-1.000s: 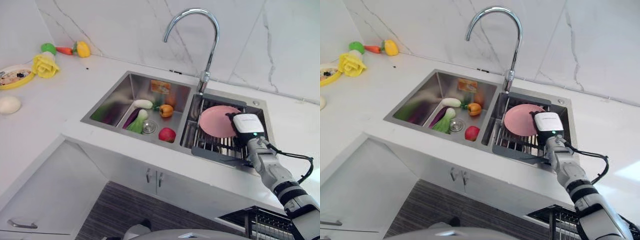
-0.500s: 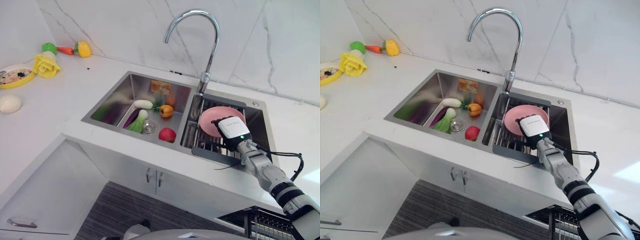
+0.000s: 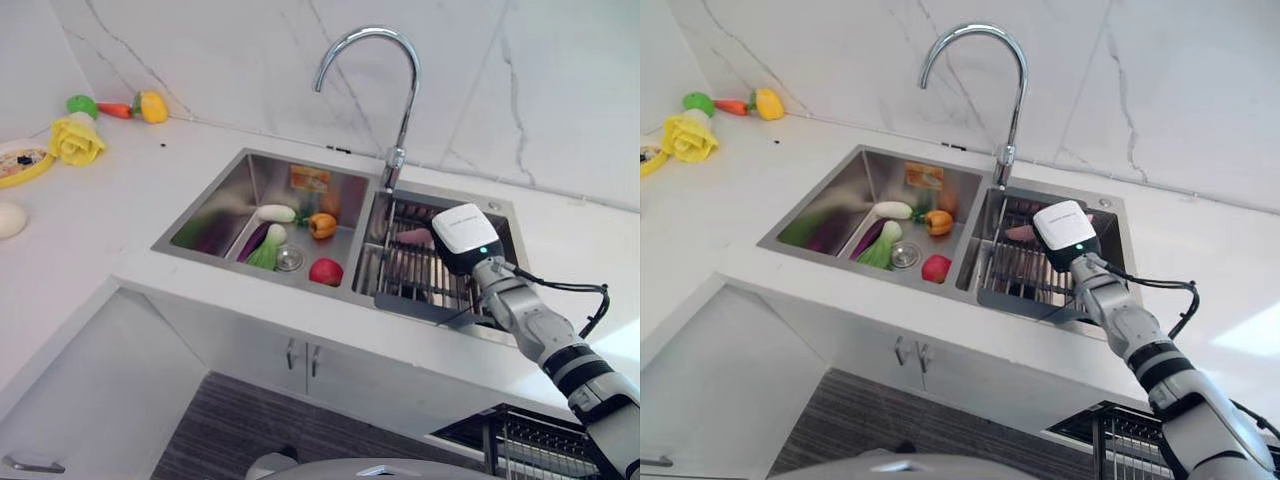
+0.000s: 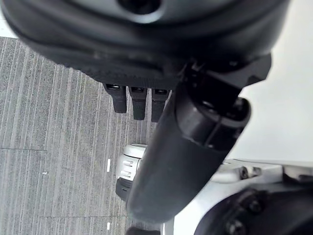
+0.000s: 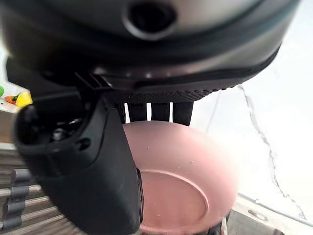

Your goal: Place the dishes in the dishwasher.

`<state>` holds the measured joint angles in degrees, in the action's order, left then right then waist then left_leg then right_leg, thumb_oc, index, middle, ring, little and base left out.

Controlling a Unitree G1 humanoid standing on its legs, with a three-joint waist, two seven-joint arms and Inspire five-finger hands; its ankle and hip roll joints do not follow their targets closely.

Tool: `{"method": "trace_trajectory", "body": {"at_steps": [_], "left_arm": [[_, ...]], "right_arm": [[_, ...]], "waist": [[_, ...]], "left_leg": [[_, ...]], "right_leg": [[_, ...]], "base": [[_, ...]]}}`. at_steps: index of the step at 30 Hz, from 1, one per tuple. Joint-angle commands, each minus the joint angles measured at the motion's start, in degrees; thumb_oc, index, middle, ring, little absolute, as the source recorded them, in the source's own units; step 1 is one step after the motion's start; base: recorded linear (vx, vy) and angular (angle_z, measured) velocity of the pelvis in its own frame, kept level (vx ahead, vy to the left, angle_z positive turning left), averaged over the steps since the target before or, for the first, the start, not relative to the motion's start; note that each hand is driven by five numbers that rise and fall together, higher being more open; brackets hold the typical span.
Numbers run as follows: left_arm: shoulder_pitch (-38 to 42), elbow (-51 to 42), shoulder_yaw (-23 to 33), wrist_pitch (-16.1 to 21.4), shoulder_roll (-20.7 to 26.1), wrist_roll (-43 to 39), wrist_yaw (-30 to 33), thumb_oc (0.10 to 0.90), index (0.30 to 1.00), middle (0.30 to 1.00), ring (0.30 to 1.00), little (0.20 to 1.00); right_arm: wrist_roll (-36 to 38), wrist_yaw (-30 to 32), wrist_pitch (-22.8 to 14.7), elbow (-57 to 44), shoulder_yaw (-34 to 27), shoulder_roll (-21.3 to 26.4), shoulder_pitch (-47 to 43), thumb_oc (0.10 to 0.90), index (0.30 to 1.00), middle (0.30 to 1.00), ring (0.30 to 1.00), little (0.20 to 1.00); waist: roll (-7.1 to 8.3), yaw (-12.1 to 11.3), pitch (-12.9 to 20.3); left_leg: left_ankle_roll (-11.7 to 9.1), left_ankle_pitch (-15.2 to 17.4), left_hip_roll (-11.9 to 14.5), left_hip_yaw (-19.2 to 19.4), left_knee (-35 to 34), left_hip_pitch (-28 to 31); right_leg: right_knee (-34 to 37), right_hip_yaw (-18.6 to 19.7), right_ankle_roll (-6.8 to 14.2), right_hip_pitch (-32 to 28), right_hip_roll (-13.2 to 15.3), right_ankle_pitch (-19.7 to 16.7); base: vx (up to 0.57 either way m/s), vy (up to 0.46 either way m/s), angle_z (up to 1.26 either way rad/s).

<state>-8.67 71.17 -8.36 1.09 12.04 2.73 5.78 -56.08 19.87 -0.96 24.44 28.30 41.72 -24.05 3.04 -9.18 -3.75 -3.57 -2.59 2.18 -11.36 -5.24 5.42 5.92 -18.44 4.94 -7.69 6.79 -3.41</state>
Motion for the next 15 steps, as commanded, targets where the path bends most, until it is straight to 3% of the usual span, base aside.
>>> {"method": "trace_trajectory", "body": {"at_steps": [1,6,8,15], "left_arm": [[3.32,3.01,0.11,1.19,0.36,-2.22,1.01,0.800,0.900,0.900,0.900,0.900],[3.53,4.14,1.28,0.86,0.26,-2.61,1.22,0.800,0.900,0.900,0.900,0.900],[3.57,5.26,4.26,0.24,-0.56,-5.31,1.44,0.800,0.900,0.900,0.900,0.900],[3.69,6.41,6.09,-0.21,-1.42,-5.50,1.09,0.800,0.900,0.900,0.900,0.900]], "right_arm": [[1.50,3.87,1.37,-7.93,-1.52,6.21,-6.73,0.400,0.300,0.300,0.300,0.300],[3.80,7.01,1.44,-13.46,-6.02,7.77,-6.99,0.400,0.300,0.300,0.300,0.300],[6.10,9.24,0.67,-20.35,-11.58,9.07,-4.04,0.400,0.300,0.300,0.300,0.300],[11.90,10.63,-1.96,-33.11,-23.94,10.78,3.29,0.400,0.300,0.300,0.300,0.300]], "waist": [[0.63,-0.14,2.68],[0.37,0.72,3.16],[0.10,1.81,3.48],[-0.34,4.62,3.20]], "left_leg": [[2.37,6.45,-0.22,7.18,2.38,1.09],[2.64,6.89,-0.15,8.59,2.84,1.60],[2.79,7.13,-0.12,9.79,2.99,2.09],[3.24,7.12,-0.18,13.27,2.00,3.36]], "right_leg": [[-1.85,5.18,0.25,-1.16,0.81,3.62],[-2.61,6.19,0.29,-0.50,1.01,3.44],[-2.91,6.91,0.46,-0.13,1.12,3.14],[-4.79,9.57,1.48,2.69,1.41,1.59]], "base": [[-0.06,0.024,-0.27],[-0.05,0.016,-0.22],[-0.04,0.030,-0.16],[-0.06,0.049,-0.26]]}}
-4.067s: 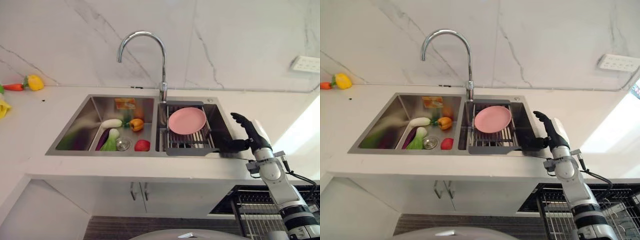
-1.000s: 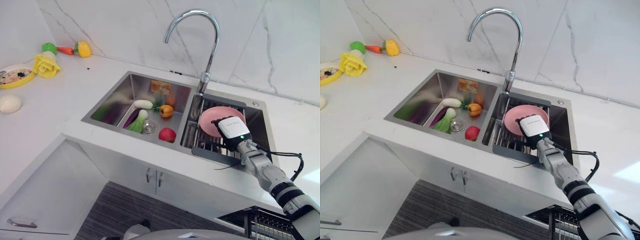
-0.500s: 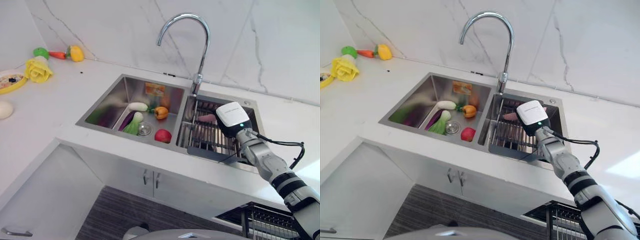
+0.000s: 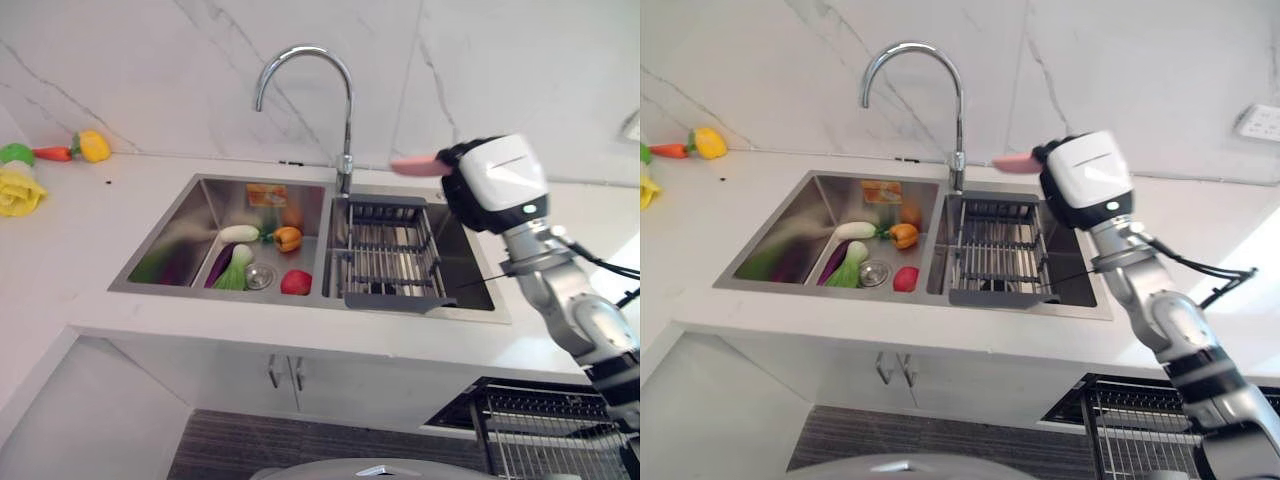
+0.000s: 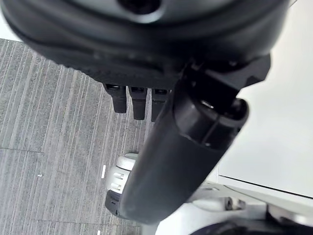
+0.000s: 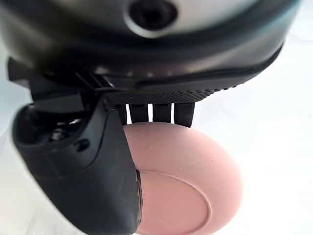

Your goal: Place the dishes in the dishwasher.

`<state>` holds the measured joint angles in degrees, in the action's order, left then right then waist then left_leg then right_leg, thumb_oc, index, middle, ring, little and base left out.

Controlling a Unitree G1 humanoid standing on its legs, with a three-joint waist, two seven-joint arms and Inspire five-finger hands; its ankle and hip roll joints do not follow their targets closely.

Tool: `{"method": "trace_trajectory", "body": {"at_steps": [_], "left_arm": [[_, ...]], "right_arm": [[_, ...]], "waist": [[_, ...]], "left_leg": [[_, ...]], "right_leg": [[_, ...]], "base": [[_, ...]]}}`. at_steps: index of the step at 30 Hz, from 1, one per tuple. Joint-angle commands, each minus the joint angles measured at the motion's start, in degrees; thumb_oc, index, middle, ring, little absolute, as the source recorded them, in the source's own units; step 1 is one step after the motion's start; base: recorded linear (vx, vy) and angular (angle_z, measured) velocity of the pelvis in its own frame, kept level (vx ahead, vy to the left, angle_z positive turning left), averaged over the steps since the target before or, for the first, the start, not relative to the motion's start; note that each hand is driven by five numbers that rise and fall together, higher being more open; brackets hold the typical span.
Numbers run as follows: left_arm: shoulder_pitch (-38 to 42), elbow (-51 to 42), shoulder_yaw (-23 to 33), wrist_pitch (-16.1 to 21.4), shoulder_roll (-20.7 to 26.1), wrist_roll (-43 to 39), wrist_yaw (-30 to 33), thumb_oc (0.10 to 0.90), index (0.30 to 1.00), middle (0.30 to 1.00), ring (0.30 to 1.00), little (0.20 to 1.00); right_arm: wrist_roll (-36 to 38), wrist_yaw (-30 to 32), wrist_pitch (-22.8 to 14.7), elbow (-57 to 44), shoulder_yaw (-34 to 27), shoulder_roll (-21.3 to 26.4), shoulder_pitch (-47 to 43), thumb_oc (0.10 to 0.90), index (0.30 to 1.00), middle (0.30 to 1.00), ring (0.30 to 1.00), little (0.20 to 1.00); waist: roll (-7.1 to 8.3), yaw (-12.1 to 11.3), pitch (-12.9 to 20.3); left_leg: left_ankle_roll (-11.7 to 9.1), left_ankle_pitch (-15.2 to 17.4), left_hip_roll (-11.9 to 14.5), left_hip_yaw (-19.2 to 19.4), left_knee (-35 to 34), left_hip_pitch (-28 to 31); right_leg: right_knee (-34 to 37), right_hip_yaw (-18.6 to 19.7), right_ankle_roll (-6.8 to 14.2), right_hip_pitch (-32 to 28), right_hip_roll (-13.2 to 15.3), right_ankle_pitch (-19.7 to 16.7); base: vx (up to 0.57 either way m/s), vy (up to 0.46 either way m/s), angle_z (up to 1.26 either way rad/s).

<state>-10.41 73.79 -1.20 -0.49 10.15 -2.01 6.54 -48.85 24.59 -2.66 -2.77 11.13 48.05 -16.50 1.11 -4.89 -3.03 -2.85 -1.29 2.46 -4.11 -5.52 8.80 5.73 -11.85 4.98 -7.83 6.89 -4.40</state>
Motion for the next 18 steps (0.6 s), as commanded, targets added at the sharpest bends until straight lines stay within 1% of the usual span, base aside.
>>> {"method": "trace_trajectory", "body": {"at_steps": [1,2,3,4,5,7,8,9,10,11,12,13,14,15,16,17,18], "left_arm": [[5.67,4.00,-0.97,1.39,0.61,-0.23,0.00,0.800,0.900,0.900,0.900,0.900],[5.95,4.21,-0.72,1.43,0.67,0.16,-0.13,0.800,0.900,0.900,0.900,0.900],[6.42,4.40,-0.39,1.56,0.63,0.23,-0.32,0.800,0.900,0.900,0.900,0.900],[6.81,4.37,0.00,1.69,0.53,0.06,-0.37,0.800,0.900,0.900,0.900,0.900],[7.17,4.16,0.21,1.92,0.58,-0.13,-0.20,0.800,0.900,0.900,0.900,0.900],[7.94,3.78,0.55,1.99,0.53,0.22,0.13,0.800,0.900,0.900,0.900,0.900],[7.91,3.96,0.82,1.99,0.52,0.78,0.14,0.800,0.900,0.900,0.900,0.900],[8.09,4.07,0.94,1.99,0.63,1.55,0.19,0.800,0.900,0.900,0.900,0.900],[8.30,4.01,0.93,2.09,0.70,2.21,0.10,0.800,0.900,0.900,0.900,0.900],[8.20,4.00,1.23,2.14,0.84,2.89,0.02,0.800,0.900,0.900,0.900,0.900],[8.21,3.99,1.15,2.14,0.88,2.91,0.02,0.800,0.900,0.900,0.900,0.900],[8.16,3.53,1.93,2.10,1.38,3.07,0.22,0.800,0.900,0.900,0.900,0.900],[8.18,3.31,2.00,1.93,1.28,2.74,0.40,0.800,0.900,0.900,0.900,0.900],[8.18,3.31,1.98,1.93,1.29,2.74,0.40,0.800,0.900,0.900,0.900,0.900],[8.37,2.58,1.69,1.90,1.29,2.41,0.38,0.800,0.900,0.900,0.900,0.900],[7.98,1.43,0.89,1.94,1.33,2.83,0.01,0.800,0.900,0.900,0.900,0.900],[7.62,1.06,0.77,2.11,0.89,2.40,-0.12,0.800,0.900,0.900,0.900,0.900]], "right_arm": [[4.40,5.59,-0.51,-8.62,-9.20,5.41,-2.28,0.400,0.300,0.300,0.300,0.300],[3.45,6.02,-0.20,-10.53,-11.85,6.44,-0.18,0.400,0.300,0.300,0.300,0.300],[2.60,6.56,0.20,-12.20,-14.96,7.10,2.67,0.400,0.300,0.300,0.300,0.300],[2.11,6.97,0.59,-12.79,-16.49,7.21,4.29,0.400,0.300,0.300,0.300,0.300],[1.68,7.09,1.06,-13.43,-18.04,7.23,5.29,0.400,0.300,0.300,0.300,0.300],[1.89,7.24,1.43,-13.60,-19.47,7.42,6.45,0.400,0.300,0.300,0.300,0.300],[2.20,7.11,1.53,-13.91,-20.66,7.33,7.74,0.400,0.300,0.300,0.300,0.300],[2.19,7.26,1.94,-13.37,-21.86,7.25,9.64,0.400,0.300,0.300,0.300,0.300],[2.03,7.41,2.28,-12.76,-22.88,7.17,11.31,0.400,0.300,0.300,0.300,0.300],[1.78,7.44,2.64,-11.83,-23.77,6.74,13.26,0.400,0.300,0.300,0.300,0.300],[1.79,7.45,2.62,-11.91,-23.97,6.68,13.46,0.400,0.300,0.300,0.300,0.300],[1.06,7.31,3.20,-10.82,-24.93,6.27,15.63,0.400,0.300,0.300,0.300,0.300],[1.02,7.42,3.02,-10.72,-25.36,5.66,16.78,0.400,0.300,0.300,0.300,0.300],[1.02,7.41,3.01,-10.74,-25.40,5.65,16.82,0.400,0.300,0.300,0.300,0.300],[1.25,7.51,2.88,-9.58,-25.98,4.01,19.55,0.400,0.300,0.300,0.300,0.300],[0.97,6.92,2.76,-9.27,-26.14,3.03,21.09,0.400,0.300,0.300,0.300,0.300],[0.38,7.02,3.12,-8.62,-25.96,2.65,21.60,0.400,0.300,0.300,0.300,0.300]], "waist": [[1.67,0.70,2.34],[1.76,1.38,2.07],[1.97,2.59,1.37],[2.14,3.75,0.47],[2.25,3.59,-0.49],[2.63,4.46,-1.82],[2.81,5.26,-2.18],[3.10,5.82,-2.79],[3.45,5.87,-3.43],[3.36,6.34,-3.77],[3.57,6.11,-3.74],[2.90,5.65,-4.27],[2.57,5.33,-4.49],[2.58,5.32,-4.48],[2.52,5.21,-4.13],[2.71,4.69,-3.25],[3.01,4.77,-2.77]], "left_leg": [[2.68,5.74,-0.53,6.77,1.76,0.36],[2.79,5.66,-0.63,7.47,1.26,0.75],[3.05,5.72,-0.69,8.34,0.82,1.11],[3.28,5.84,-0.74,9.16,0.62,1.32],[3.62,6.21,-0.74,10.86,0.54,1.53],[3.72,6.82,-0.68,14.79,0.52,1.58],[3.75,7.31,-0.57,16.12,0.52,1.74],[3.77,7.42,-0.53,17.15,0.52,1.66],[3.88,7.01,-0.56,18.21,0.52,1.35],[4.00,7.40,-0.35,18.57,0.52,1.49],[3.98,7.11,-0.50,18.74,0.52,1.33],[4.28,7.14,0.18,20.67,0.75,1.13],[4.30,6.73,0.55,21.42,1.25,0.63],[4.29,6.74,0.54,21.41,1.27,0.62],[4.26,6.11,1.03,21.78,2.84,-1.54],[4.23,6.11,0.95,21.55,3.54,-2.69],[3.88,5.97,1.17,21.83,3.85,-2.75]], "right_leg": [[-5.27,3.66,1.70,3.54,1.41,2.33],[-5.88,4.06,1.94,4.10,1.48,2.13],[-7.08,4.90,2.48,5.57,1.68,1.49],[-8.11,5.45,3.20,7.19,1.94,0.52],[-9.35,6.05,4.20,9.27,2.32,-0.71],[-9.25,4.52,5.94,12.57,4.03,-4.95],[-8.77,4.29,6.48,13.23,4.51,-5.77],[-8.31,5.24,7.30,14.59,5.27,-7.58],[-7.92,6.72,7.72,16.21,5.85,-9.15],[-7.85,7.48,7.96,16.61,6.26,-9.06],[-7.80,7.68,7.87,16.84,6.34,-9.33],[-8.90,5.10,6.98,16.26,7.99,-6.28],[-11.32,3.40,6.08,15.65,8.98,-4.32],[-11.39,3.40,6.08,15.68,8.99,-4.27],[-14.74,3.79,5.31,13.57,9.91,-1.33],[-13.93,3.89,5.28,11.26,10.27,-0.17],[-13.39,4.69,5.36,11.20,10.29,-1.13]], "base": [[-0.08,0.087,-0.39],[-0.10,0.086,-0.49],[-0.13,0.077,-0.41],[-0.17,0.060,-0.45],[-0.19,0.050,-0.48],[-0.18,0.016,-1.04],[-0.14,-0.024,-1.39],[-0.15,-0.043,-1.44],[-0.14,-0.046,-1.20],[-0.11,-0.038,-1.06],[-0.16,-0.055,-0.88],[-0.20,-0.080,-0.85],[-0.19,-0.076,-0.71],[-0.18,-0.145,-0.74],[-0.13,-0.173,-0.49],[-0.11,-0.269,-0.29],[-0.01,-0.243,0.03]]}}
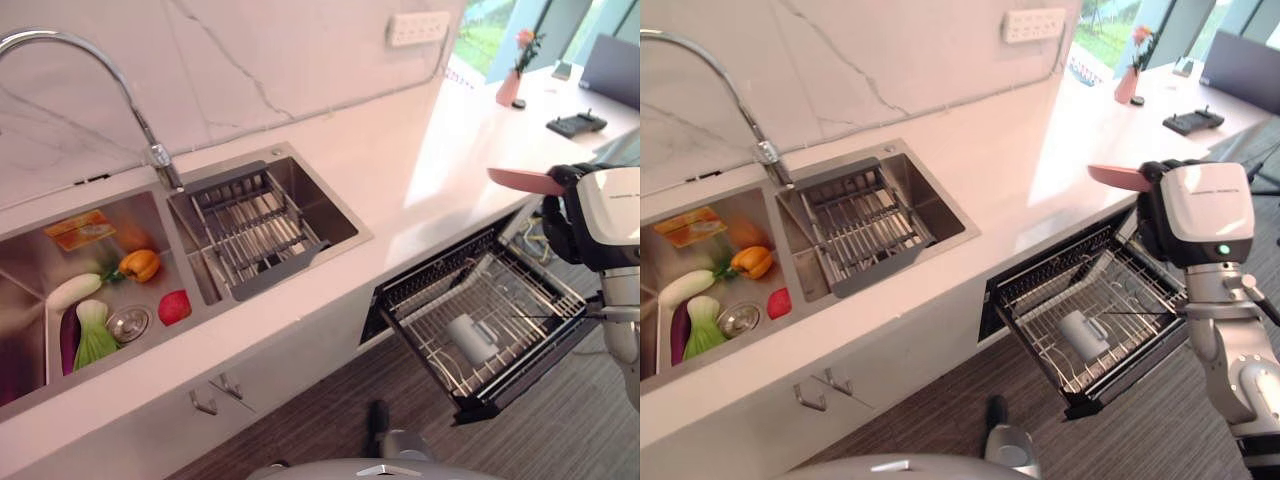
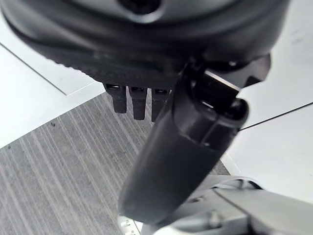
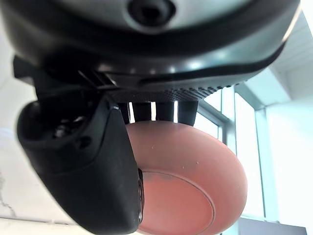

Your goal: Place the dishes in the dishwasher.

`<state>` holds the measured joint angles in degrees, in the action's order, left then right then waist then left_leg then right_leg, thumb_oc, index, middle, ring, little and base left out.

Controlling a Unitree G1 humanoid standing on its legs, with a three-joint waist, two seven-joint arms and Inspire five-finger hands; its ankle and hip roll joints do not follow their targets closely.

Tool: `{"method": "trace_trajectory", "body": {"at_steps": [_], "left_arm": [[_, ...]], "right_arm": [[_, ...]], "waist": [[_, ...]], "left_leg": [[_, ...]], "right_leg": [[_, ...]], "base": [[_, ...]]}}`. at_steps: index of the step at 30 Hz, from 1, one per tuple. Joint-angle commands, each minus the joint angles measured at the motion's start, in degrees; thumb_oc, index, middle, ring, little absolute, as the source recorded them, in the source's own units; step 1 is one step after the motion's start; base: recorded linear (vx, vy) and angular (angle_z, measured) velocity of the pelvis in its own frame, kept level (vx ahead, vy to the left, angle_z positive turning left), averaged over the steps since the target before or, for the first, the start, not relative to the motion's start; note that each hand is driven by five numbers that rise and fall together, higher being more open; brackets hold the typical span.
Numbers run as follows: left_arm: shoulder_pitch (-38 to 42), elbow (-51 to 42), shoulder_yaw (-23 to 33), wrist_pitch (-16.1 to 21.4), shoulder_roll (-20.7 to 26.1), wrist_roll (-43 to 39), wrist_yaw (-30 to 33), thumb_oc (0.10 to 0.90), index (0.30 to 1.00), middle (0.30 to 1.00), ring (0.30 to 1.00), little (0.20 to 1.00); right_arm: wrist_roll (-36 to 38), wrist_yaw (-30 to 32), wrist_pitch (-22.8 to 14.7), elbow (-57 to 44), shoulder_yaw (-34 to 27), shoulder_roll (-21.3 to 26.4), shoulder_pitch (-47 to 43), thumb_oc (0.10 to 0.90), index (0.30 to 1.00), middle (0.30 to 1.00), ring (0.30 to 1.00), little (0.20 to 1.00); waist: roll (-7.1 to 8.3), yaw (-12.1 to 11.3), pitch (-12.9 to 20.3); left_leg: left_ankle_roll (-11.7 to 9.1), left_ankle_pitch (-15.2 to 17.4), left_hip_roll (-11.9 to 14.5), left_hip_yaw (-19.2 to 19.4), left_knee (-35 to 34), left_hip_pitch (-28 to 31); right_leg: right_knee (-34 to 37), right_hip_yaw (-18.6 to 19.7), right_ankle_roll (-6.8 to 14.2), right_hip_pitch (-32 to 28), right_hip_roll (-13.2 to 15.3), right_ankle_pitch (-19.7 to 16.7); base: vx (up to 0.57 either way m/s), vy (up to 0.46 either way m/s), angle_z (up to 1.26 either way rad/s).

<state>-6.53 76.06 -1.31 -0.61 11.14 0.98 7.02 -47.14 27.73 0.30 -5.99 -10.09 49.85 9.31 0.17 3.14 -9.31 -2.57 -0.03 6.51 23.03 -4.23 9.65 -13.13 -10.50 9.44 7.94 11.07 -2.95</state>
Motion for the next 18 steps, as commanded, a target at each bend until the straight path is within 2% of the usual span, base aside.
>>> {"method": "trace_trajectory", "body": {"at_steps": [1,2,5,7,12,18], "left_arm": [[3.70,-1.52,0.79,2.56,-0.06,-0.73,-0.81,0.800,0.900,0.900,0.900,0.900],[3.38,-1.74,0.75,2.49,-0.38,-0.88,-1.05,0.800,0.900,0.900,0.900,0.900],[3.19,-1.57,1.01,2.64,-0.61,-0.98,-0.64,0.800,0.900,0.900,0.900,0.900],[3.34,-1.96,0.62,2.70,-1.28,-2.31,0.04,0.800,0.900,0.900,0.900,0.900],[3.04,-1.51,-1.14,2.66,-2.54,-1.47,0.00,0.800,0.900,0.900,0.900,0.900],[2.14,-0.59,-2.59,2.78,-3.08,-0.81,-0.37,0.800,0.900,0.900,0.900,0.900]], "right_arm": [[-1.75,3.56,0.44,-4.62,-4.55,0.27,-3.14,0.400,0.300,0.300,0.300,0.300],[-1.86,3.31,0.52,-4.40,-2.99,-0.58,-3.55,0.400,0.300,0.300,0.300,0.300],[-1.43,2.48,-0.69,-5.23,-1.61,-1.27,-2.98,0.400,0.300,0.300,0.300,0.300],[0.27,2.42,-2.32,-4.53,0.23,-2.18,-1.64,0.400,0.300,0.300,0.300,0.300],[3.11,0.78,-5.01,0.59,5.33,-3.61,0.28,0.400,0.300,0.300,0.300,0.300],[4.35,-0.06,-6.33,10.13,12.14,-4.29,0.01,0.400,0.300,0.300,0.300,0.300]], "waist": [[4.06,-3.53,4.21],[4.35,-3.72,4.93],[3.93,-3.97,5.98],[2.90,-3.89,6.27],[1.17,-3.03,6.02],[0.04,-3.13,5.70]], "left_leg": [[3.16,4.42,-2.55,-4.79,3.01,-4.02],[2.58,4.44,-2.14,-4.12,3.63,-4.16],[1.50,4.00,-0.72,-2.92,3.81,-4.04],[-0.34,2.04,1.52,-3.38,3.93,-4.88],[-2.60,-1.29,4.20,-4.53,2.46,-5.48],[-3.87,-3.15,5.78,-4.69,0.99,-5.02]], "right_leg": [[6.58,2.41,1.39,-5.61,6.29,-1.77],[9.15,1.41,1.62,-6.70,5.99,-2.17],[12.95,1.24,1.46,-8.31,4.52,-2.31],[15.68,-0.74,0.55,-10.24,2.30,-1.44],[17.59,-3.94,-1.06,-12.61,-0.32,0.03],[18.13,-6.31,-1.92,-13.77,-1.80,1.10]], "base": [[0.02,-0.284,-0.12],[0.02,-0.288,-0.24],[0.04,-0.241,-0.37],[0.03,-0.302,-0.23],[0.01,-0.183,0.13],[0.04,-0.058,0.20]]}}
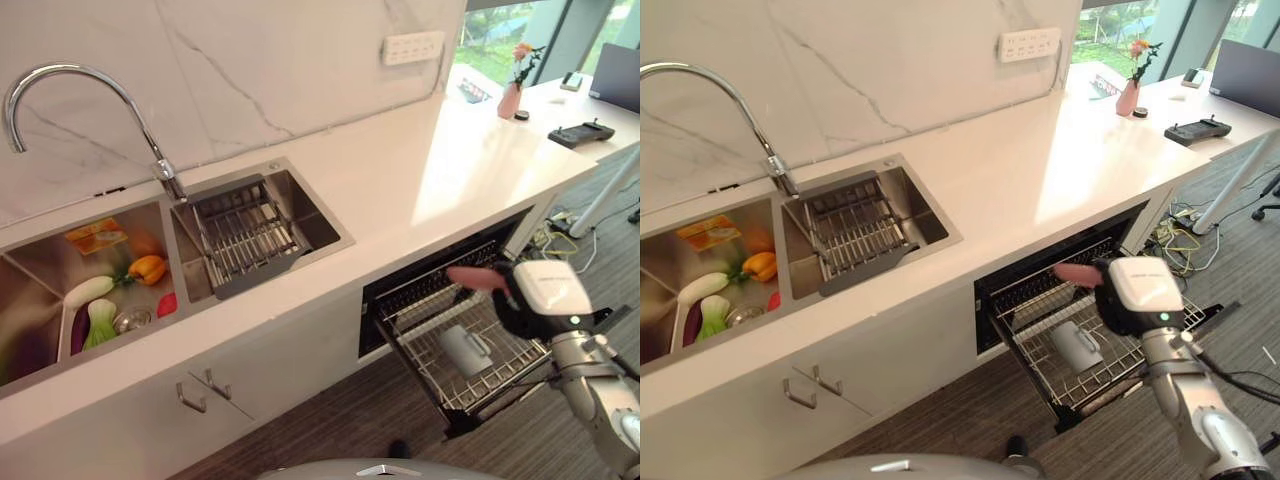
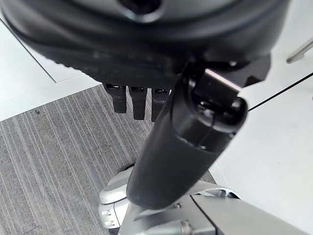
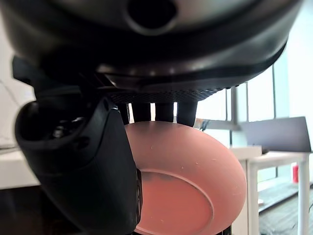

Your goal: Place the dishes in the dishwasher.

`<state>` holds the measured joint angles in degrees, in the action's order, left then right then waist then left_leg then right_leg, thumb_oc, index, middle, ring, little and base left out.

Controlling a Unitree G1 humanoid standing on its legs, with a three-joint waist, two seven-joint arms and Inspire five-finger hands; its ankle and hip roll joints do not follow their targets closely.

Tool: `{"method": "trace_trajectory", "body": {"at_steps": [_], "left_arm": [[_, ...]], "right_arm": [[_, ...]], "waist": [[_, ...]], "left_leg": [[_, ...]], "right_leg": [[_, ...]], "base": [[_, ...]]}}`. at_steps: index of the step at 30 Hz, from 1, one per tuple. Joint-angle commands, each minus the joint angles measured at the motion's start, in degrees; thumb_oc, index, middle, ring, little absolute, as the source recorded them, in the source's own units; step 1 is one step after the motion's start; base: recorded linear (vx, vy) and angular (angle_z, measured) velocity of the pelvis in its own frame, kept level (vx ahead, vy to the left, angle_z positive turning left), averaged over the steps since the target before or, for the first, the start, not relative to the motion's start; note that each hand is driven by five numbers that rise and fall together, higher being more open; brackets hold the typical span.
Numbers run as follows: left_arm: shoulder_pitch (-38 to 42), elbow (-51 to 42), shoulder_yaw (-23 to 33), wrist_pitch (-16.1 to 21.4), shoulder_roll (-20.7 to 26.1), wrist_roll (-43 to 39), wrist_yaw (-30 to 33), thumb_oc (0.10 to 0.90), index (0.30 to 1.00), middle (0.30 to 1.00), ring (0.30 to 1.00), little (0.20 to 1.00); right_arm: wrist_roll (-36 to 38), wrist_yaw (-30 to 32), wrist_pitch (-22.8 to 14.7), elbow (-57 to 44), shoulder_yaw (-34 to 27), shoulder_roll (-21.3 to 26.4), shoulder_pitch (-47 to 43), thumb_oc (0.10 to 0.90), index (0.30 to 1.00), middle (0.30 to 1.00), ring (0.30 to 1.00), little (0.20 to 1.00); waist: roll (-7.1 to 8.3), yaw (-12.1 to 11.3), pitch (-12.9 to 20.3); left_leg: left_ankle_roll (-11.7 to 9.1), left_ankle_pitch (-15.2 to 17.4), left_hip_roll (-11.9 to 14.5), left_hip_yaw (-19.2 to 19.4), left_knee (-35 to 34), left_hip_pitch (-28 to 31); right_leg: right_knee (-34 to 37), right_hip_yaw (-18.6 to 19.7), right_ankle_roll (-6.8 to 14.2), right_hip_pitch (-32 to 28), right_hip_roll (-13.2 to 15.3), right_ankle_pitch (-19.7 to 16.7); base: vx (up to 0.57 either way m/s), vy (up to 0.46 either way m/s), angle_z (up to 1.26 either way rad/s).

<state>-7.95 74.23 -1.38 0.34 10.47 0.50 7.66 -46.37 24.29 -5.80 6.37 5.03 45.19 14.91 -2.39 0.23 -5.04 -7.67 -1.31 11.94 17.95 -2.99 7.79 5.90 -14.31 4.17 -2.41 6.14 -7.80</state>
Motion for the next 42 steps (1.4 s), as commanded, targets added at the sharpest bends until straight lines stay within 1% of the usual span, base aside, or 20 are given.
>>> {"method": "trace_trajectory", "body": {"at_steps": [1,5,12,15,18,19,20,22,26,28,30,31,32,33,34,35,36,38,40,42], "left_arm": [[3.35,1.28,-2.82,1.81,-2.37,-0.17,-0.99,0.800,0.900,0.900,0.900,0.900],[3.07,0.80,-4.78,1.91,-1.97,0.05,-1.34,0.800,0.900,0.900,0.900,0.900],[2.80,0.25,-8.43,2.05,-0.26,0.30,-4.15,0.800,0.900,0.900,0.900,0.900],[2.63,0.15,-9.66,2.25,0.55,-0.15,-4.63,0.800,0.900,0.900,0.900,0.900],[2.62,0.25,-10.10,2.32,0.62,-0.48,-4.80,0.800,0.900,0.900,0.900,0.900],[2.67,0.72,-10.51,2.28,0.59,-0.58,-4.87,0.800,0.900,0.900,0.900,0.900],[2.68,0.73,-10.49,2.28,0.59,-0.58,-4.87,0.800,0.900,0.900,0.900,0.900],[2.37,0.73,-10.76,2.23,0.34,-0.26,-4.85,0.800,0.900,0.900,0.900,0.900],[1.99,0.50,-11.11,2.21,-0.04,0.02,-4.88,0.800,0.900,0.900,0.900,0.900],[1.94,0.39,-11.29,2.23,-0.15,0.20,-4.94,0.800,0.900,0.900,0.900,0.900],[2.20,-0.11,-10.96,1.82,-0.31,0.66,-4.85,0.800,0.900,0.900,0.900,0.900],[2.23,-0.11,-10.99,1.81,-0.30,0.67,-4.85,0.800,0.900,0.900,0.900,0.900],[2.65,0.11,-10.41,1.64,-0.08,1.17,-4.76,0.800,0.900,0.900,0.900,0.900],[2.69,0.11,-10.46,1.64,-0.07,1.17,-4.76,0.800,0.900,0.900,0.900,0.900],[3.01,-0.13,-9.64,1.58,0.11,1.44,-4.78,0.800,0.900,0.900,0.900,0.900],[3.05,-0.13,-9.71,1.58,0.12,1.45,-4.78,0.800,0.900,0.900,0.900,0.900],[3.50,-0.32,-8.66,1.64,0.29,1.48,-4.96,0.800,0.900,0.900,0.900,0.900],[3.72,-0.32,-8.37,1.67,0.28,1.57,-5.03,0.800,0.900,0.900,0.900,0.900],[4.36,0.01,-7.22,1.70,0.06,1.37,-4.72,0.800,0.900,0.900,0.900,0.900],[4.83,-0.05,-6.63,1.77,-0.37,0.99,-4.31,0.800,0.900,0.900,0.900,0.900]], "right_arm": [[3.79,3.47,-0.08,-0.43,-2.23,0.09,-5.68,0.400,0.300,0.300,0.300,0.300],[4.02,3.49,0.38,8.49,2.20,0.23,-8.91,0.400,0.300,0.300,0.300,0.300],[3.30,2.64,1.20,22.95,8.41,5.26,-19.64,0.400,0.300,0.300,0.300,0.300],[2.83,2.20,1.26,27.93,11.38,7.48,-23.89,0.400,0.300,0.300,0.300,0.300],[3.40,1.97,1.20,30.48,12.68,7.61,-25.83,0.403,0.305,0.305,0.305,0.305],[5.96,1.64,1.07,32.37,12.33,6.34,-26.64,0.753,0.829,0.829,0.829,0.829],[5.97,1.65,1.07,32.40,12.37,6.33,-26.68,0.800,0.900,0.900,0.900,0.900],[9.97,0.52,1.21,33.77,10.44,4.06,-25.21,0.800,0.900,0.900,0.900,0.900],[10.62,0.24,1.43,32.37,9.12,2.73,-23.51,0.800,0.900,0.900,0.900,0.900],[10.59,0.28,1.43,32.01,8.64,2.44,-23.05,0.800,0.900,0.900,0.900,0.900],[11.62,0.65,1.33,27.11,5.01,1.91,-20.32,0.800,0.900,0.900,0.900,0.900],[11.61,0.60,1.35,27.02,4.91,1.91,-20.25,0.800,0.900,0.900,0.900,0.900],[12.90,0.71,1.24,23.41,1.67,2.53,-18.41,0.800,0.900,0.900,0.900,0.900],[12.89,0.65,1.27,23.29,1.52,2.53,-18.29,0.800,0.900,0.900,0.900,0.900],[12.92,0.95,1.23,19.17,-1.77,4.02,-16.72,0.800,0.900,0.900,0.900,0.900],[12.91,0.86,1.28,18.98,-1.99,4.03,-16.52,0.800,0.900,0.900,0.900,0.900],[12.22,1.60,1.48,15.73,-5.66,5.97,-14.90,0.800,0.900,0.900,0.900,0.900],[11.93,2.24,1.68,14.80,-7.42,6.68,-14.23,0.800,0.900,0.900,0.900,0.900],[11.87,4.83,2.96,12.91,-12.40,7.83,-13.31,0.800,0.900,0.900,0.900,0.900],[13.34,7.96,4.55,14.70,-17.26,7.82,-12.05,0.800,0.900,0.900,0.900,0.900]], "waist": [[2.47,-0.42,1.39],[1.91,-1.15,1.08],[0.40,-2.12,0.22],[-0.73,-2.76,-0.66],[-1.38,-2.87,-1.15],[-1.84,-2.98,-1.49],[-1.83,-2.96,-1.50],[-2.43,-2.93,-1.63],[-2.63,-2.64,-1.69],[-2.58,-2.50,-1.57],[-2.10,-1.33,-1.37],[-2.06,-1.37,-1.27],[-1.51,-0.59,-0.91],[-1.48,-0.67,-0.83],[-0.93,0.09,-0.37],[-0.91,-0.03,-0.30],[-0.40,0.77,0.03],[-0.21,0.99,0.17],[0.19,2.13,0.41],[0.37,2.88,0.68]], "left_leg": [[1.09,-2.02,0.50,0.38,-0.52,-2.99],[0.87,-2.28,0.59,-0.57,-1.19,-3.05],[0.79,-2.25,-0.04,-2.75,-1.66,-4.00],[0.81,-2.44,-0.75,-4.17,-1.77,-5.07],[0.90,-2.59,-1.14,-4.87,-1.81,-5.64],[0.99,-2.69,-1.46,-5.26,-1.85,-6.01],[1.00,-2.69,-1.46,-5.27,-1.84,-6.02],[1.27,-2.58,-1.84,-5.80,-1.89,-6.09],[1.49,-2.29,-2.18,-6.01,-1.95,-5.81],[1.60,-2.38,-2.32,-6.08,-2.01,-5.88],[1.85,-1.30,-2.53,-5.61,-1.88,-4.71],[1.91,-1.51,-2.59,-5.61,-1.97,-4.88],[1.93,-0.76,-2.48,-4.83,-1.77,-4.03],[1.98,-0.97,-2.54,-4.80,-1.86,-4.16],[2.03,-0.22,-2.37,-3.97,-1.52,-3.16],[2.08,-0.42,-2.42,-3.93,-1.61,-3.28],[2.14,0.34,-2.20,-2.81,-1.22,-2.27],[2.20,0.55,-2.15,-2.19,-1.13,-1.88],[2.38,1.23,-2.04,-0.36,-0.75,-0.77],[2.53,1.78,-2.00,1.35,-0.51,0.09]], "right_leg": [[-0.90,-2.79,3.28,-3.55,3.01,6.07],[-0.90,-3.40,3.01,-3.77,2.78,6.31],[-0.90,-4.09,2.80,-3.53,2.93,6.59],[-0.90,-4.35,2.82,-2.96,3.27,6.46],[-0.90,-4.46,2.83,-2.58,3.50,6.33],[-0.90,-4.36,2.78,-2.31,3.68,6.24],[-0.90,-4.37,2.78,-2.30,3.69,6.24],[-0.90,-4.44,2.70,-2.43,3.89,6.28],[-0.90,-4.41,2.71,-2.72,4.00,6.36],[-0.90,-4.37,2.70,-2.61,4.13,6.24],[-0.90,-3.65,2.80,-3.19,4.31,6.24],[-0.90,-3.65,2.79,-2.98,4.36,6.11],[-0.90,-3.00,2.88,-3.32,4.37,6.04],[-0.90,-2.97,2.87,-3.14,4.42,5.90],[-0.90,-2.10,2.97,-3.41,4.41,5.77],[-0.90,-2.05,2.95,-3.22,4.45,5.62],[-1.12,-1.00,3.06,-3.25,4.37,5.61],[-1.20,-0.42,3.14,-3.11,4.34,5.50],[-1.45,1.37,3.34,-2.49,4.29,5.11],[-1.68,3.12,3.50,-1.76,4.23,4.76]], "base": [[0.05,-0.018,0.09],[0.04,-0.004,0.13],[0.01,0.008,0.15],[0.00,0.015,0.19],[-0.01,0.021,0.20],[-0.02,0.021,0.20],[-0.01,0.019,0.18],[0.02,0.015,0.08],[0.02,0.012,0.06],[0.01,0.014,0.07],[0.01,0.021,0.09],[0.02,0.011,0.04],[0.00,0.000,0.00],[0.03,-0.007,-0.09],[0.00,-0.004,-0.17],[0.01,-0.015,-0.20],[-0.01,-0.007,-0.26],[0.00,-0.005,-0.32],[0.00,0.003,-0.38],[-0.01,0.010,-0.66]]}}
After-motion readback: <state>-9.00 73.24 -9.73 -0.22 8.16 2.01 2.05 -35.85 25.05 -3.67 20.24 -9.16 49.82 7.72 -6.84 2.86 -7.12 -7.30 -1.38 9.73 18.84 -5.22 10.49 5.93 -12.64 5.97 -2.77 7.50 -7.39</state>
